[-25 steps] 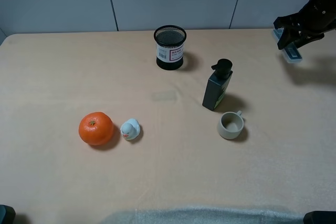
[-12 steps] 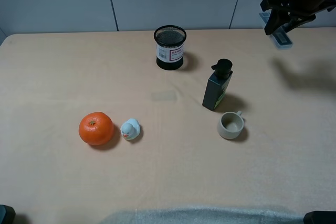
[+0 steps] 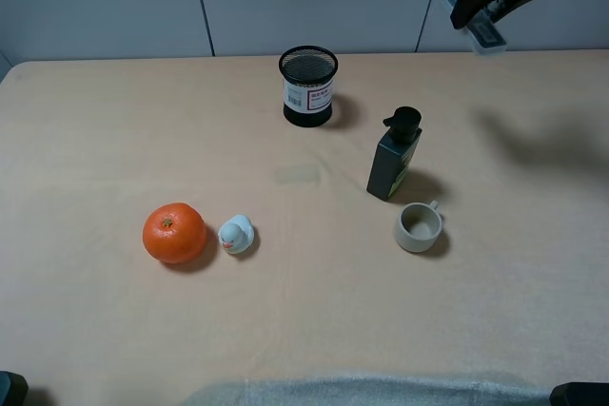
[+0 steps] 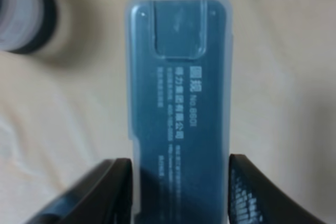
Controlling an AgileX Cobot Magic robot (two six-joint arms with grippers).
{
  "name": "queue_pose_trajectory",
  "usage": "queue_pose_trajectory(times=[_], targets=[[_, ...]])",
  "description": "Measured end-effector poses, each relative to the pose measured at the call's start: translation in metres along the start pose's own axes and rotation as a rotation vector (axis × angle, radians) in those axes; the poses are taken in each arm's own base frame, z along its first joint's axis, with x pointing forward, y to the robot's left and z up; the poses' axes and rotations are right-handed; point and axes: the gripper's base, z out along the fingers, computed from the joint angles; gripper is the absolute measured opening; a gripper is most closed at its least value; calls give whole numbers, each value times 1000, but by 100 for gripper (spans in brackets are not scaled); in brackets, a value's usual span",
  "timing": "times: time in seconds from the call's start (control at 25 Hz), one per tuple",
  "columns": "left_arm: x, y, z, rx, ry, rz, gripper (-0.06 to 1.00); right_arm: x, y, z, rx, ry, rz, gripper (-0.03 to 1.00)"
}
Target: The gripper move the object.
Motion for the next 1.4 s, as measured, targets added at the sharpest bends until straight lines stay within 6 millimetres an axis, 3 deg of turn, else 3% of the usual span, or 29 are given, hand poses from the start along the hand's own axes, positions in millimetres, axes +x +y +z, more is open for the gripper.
queue_pose_trajectory(times=[0.6, 1.2, 1.4], targets=[[0, 0, 0, 0, 0, 0, 92, -11, 87, -24, -48, -59, -130, 29], [0, 0, 0, 0, 0, 0, 92, 3, 155, -23, -126, -77, -224, 29], [0, 0, 0, 0, 0, 0, 92, 3, 185, -10, -165, -56, -271, 29]])
